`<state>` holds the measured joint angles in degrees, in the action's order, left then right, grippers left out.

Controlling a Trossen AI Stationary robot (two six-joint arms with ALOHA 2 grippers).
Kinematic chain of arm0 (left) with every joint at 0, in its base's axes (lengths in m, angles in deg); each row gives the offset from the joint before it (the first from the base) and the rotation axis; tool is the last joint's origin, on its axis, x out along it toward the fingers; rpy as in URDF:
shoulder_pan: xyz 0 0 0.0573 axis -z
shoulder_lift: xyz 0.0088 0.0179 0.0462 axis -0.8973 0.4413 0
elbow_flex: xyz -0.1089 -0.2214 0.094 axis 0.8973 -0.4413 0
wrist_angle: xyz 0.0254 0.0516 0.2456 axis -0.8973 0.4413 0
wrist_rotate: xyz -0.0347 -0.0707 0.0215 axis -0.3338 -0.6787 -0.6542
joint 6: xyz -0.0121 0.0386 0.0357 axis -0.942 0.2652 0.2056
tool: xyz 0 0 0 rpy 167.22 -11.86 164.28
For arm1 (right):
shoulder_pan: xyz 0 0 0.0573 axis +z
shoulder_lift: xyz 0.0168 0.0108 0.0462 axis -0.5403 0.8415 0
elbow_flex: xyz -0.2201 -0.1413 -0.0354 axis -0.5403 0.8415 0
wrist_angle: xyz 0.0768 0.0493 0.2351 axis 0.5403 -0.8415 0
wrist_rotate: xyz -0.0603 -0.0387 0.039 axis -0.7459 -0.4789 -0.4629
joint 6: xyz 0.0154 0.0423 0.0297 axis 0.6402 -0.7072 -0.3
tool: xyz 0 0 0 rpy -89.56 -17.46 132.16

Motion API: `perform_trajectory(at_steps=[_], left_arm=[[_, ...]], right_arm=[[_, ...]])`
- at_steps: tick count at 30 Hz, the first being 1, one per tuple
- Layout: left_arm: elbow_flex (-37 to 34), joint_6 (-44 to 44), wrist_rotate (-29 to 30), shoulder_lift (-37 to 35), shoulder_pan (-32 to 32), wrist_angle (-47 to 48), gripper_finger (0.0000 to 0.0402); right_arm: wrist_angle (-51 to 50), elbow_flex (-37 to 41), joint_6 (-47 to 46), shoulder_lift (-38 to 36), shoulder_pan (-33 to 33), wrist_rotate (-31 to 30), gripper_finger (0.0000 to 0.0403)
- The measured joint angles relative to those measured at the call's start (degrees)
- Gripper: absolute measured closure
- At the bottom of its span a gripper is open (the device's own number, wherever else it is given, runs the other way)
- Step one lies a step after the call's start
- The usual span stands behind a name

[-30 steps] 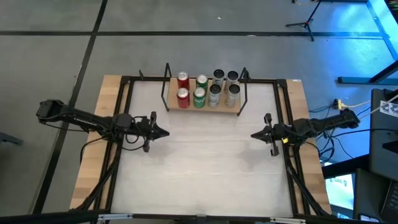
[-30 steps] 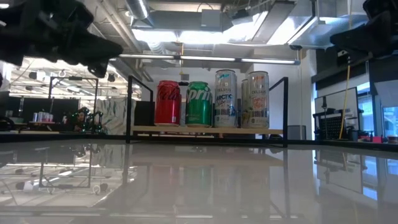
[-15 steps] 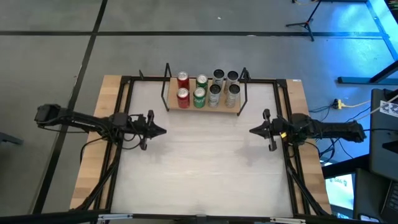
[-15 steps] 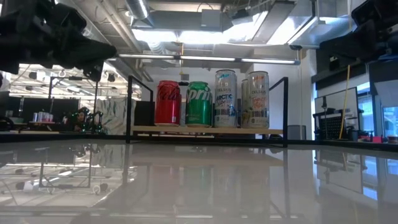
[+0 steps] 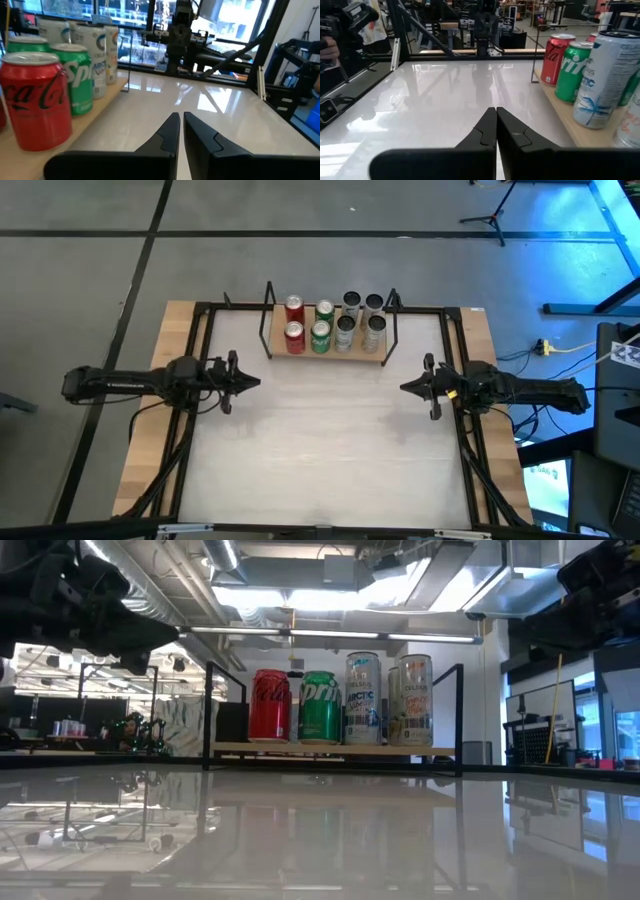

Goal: Place canned beverage on shelf
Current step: Return to Home Position

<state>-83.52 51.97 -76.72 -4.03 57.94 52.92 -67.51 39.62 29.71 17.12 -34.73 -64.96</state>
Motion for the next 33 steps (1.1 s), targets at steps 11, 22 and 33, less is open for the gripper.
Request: perform_trajectory(at_steps=[11, 22, 33], left_arm=[[0.53, 0.2, 0.12, -16.72, -0.54, 13.97, 0.0384], [1.16, 0.26, 3.99, -16.71, -0.54, 17.09, 0.0384], [1.16, 0.42, 4.62, -16.69, -0.54, 17.0, 0.0384]], right_arm=[[-3.41, 1.89, -0.48, -7.89, 0.0, -1.07, 0.04], [-1.42, 4.21, -4.69, -9.26, 0.11, -2.25, 0.04], [6.12, 7.28, -5.94, -8.06, 0.11, -5.32, 0.04]])
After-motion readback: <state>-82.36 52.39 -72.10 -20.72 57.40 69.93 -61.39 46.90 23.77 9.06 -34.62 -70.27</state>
